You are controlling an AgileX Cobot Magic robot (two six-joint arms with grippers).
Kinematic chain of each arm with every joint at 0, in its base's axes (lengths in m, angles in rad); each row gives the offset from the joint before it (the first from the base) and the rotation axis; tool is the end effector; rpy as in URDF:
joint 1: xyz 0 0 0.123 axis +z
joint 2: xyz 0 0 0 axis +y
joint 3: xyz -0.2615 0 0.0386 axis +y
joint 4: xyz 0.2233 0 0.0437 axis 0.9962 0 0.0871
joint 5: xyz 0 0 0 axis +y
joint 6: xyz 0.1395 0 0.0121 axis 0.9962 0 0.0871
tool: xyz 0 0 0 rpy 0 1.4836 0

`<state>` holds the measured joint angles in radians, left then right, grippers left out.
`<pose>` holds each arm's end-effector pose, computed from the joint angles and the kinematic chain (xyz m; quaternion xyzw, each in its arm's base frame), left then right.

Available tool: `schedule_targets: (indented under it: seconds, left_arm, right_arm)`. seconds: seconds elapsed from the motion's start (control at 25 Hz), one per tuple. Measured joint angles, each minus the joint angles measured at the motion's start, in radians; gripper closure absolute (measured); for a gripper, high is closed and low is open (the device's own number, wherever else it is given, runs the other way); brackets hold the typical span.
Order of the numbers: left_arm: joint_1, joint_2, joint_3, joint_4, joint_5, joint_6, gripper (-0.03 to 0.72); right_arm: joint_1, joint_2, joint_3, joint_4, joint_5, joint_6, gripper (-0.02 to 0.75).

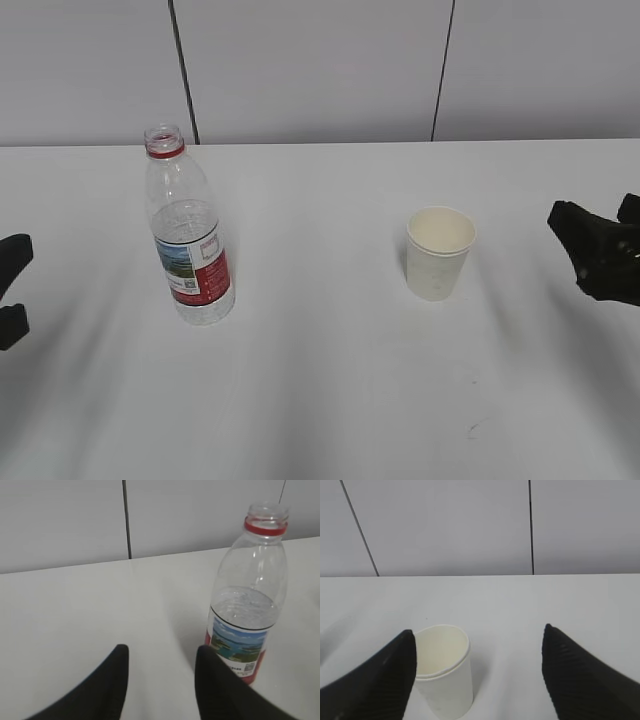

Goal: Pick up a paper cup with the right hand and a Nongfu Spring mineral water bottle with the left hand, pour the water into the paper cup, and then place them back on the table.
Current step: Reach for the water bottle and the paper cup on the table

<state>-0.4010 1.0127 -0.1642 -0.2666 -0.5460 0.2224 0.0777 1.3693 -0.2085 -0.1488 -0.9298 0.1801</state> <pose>0.2005 -0.0642 0.1947 0.1114 0.7753 -0.0728 0.6174 0.2500 0.0361 0.1788 -0.0339 0.7567 0.0997 0.6452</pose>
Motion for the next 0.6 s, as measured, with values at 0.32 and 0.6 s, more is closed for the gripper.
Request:
schedule_targets:
  seconds: [0.32, 0.6]
  left_arm:
    - [0.000, 0.293, 0.000, 0.256, -0.315, -0.196, 0.412]
    - [0.000, 0.432, -0.001, 0.388, -0.440, -0.232, 0.412]
  right_arm:
    - [0.000, 0.136, -0.005, -0.027, -0.134, 0.002, 0.160]
    - [0.000, 0.181, 0.021, -0.054, -0.206, 0.002, 0.160]
